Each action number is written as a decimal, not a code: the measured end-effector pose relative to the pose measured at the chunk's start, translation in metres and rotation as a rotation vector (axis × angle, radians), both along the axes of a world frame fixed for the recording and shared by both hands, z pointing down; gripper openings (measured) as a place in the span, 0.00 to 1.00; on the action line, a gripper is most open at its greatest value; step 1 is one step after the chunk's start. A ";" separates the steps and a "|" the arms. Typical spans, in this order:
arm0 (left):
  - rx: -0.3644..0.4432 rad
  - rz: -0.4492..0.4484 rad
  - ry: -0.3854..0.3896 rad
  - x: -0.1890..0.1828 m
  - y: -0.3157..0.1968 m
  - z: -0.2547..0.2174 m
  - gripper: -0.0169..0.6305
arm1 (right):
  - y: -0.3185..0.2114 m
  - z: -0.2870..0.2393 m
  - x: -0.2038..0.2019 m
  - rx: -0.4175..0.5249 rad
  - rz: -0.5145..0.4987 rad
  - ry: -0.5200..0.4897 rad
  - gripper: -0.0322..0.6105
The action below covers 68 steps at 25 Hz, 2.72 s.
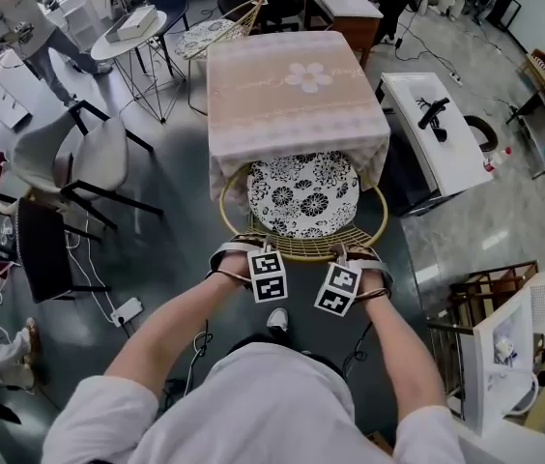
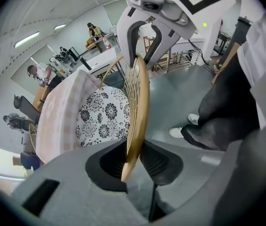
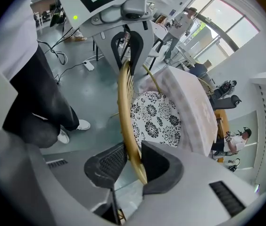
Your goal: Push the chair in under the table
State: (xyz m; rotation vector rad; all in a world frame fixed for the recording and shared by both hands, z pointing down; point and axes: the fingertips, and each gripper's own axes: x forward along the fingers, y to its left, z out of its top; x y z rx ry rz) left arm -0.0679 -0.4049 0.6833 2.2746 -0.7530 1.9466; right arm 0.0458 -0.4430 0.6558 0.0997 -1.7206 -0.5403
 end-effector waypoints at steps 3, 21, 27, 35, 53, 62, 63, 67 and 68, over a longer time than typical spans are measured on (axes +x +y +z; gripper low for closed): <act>0.000 -0.007 -0.004 -0.002 -0.008 0.000 0.16 | -0.008 0.000 -0.003 0.005 -0.007 -0.003 0.17; -0.027 -0.070 0.018 0.017 -0.054 -0.003 0.16 | -0.066 0.006 0.008 -0.036 -0.096 0.028 0.16; -0.021 -0.093 0.021 0.015 -0.054 -0.005 0.16 | -0.065 0.006 0.006 -0.045 -0.134 0.004 0.16; 0.013 -0.154 0.079 0.012 -0.047 -0.007 0.19 | -0.060 -0.009 0.006 0.032 -0.074 -0.038 0.24; 0.219 -0.315 0.522 0.044 -0.039 -0.109 0.24 | -0.027 -0.094 -0.007 0.054 0.408 -0.452 0.12; 0.351 -0.532 0.725 0.044 -0.031 -0.162 0.08 | -0.008 -0.146 -0.003 0.012 0.628 -0.743 0.08; 0.366 -0.544 0.737 0.047 -0.028 -0.168 0.07 | -0.005 -0.152 -0.002 -0.020 0.672 -0.799 0.08; 0.395 -0.585 0.785 0.062 -0.011 -0.183 0.04 | 0.011 -0.173 0.004 -0.087 0.755 -0.941 0.07; 0.397 -0.597 0.804 0.066 -0.006 -0.187 0.04 | 0.017 -0.177 0.007 -0.093 0.761 -0.961 0.07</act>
